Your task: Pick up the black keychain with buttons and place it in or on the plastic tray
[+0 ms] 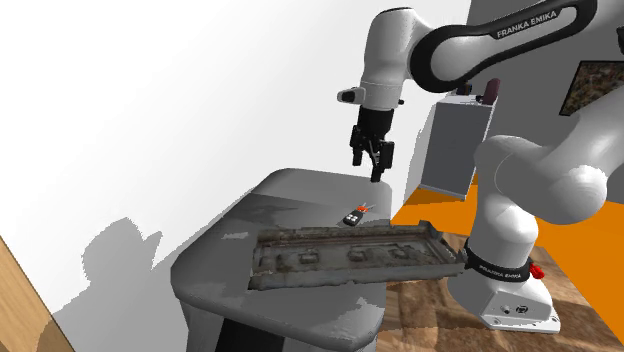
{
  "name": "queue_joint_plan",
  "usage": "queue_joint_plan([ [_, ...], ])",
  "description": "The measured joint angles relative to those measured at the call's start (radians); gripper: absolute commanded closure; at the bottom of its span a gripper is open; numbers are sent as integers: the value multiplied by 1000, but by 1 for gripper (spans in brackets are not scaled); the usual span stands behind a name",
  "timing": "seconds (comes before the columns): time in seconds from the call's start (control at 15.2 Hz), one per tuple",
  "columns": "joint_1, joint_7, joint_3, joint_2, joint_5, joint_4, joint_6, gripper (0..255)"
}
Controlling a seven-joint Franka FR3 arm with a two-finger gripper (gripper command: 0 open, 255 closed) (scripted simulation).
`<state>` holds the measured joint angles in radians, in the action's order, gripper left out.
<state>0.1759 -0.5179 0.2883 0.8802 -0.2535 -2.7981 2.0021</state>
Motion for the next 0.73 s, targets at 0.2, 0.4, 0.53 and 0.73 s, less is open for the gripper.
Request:
queue_joint_plan([
  [0.2, 34, -172, 90, -20, -47, -64, 87, 0],
  [0.4, 48, -275, 156, -62, -87, -111, 177, 0],
  [0.53, 48, -287, 170, -79, -98, -130, 212, 0],
  [0.73, 52, -288, 188, -125, -110, -149, 278, 0],
])
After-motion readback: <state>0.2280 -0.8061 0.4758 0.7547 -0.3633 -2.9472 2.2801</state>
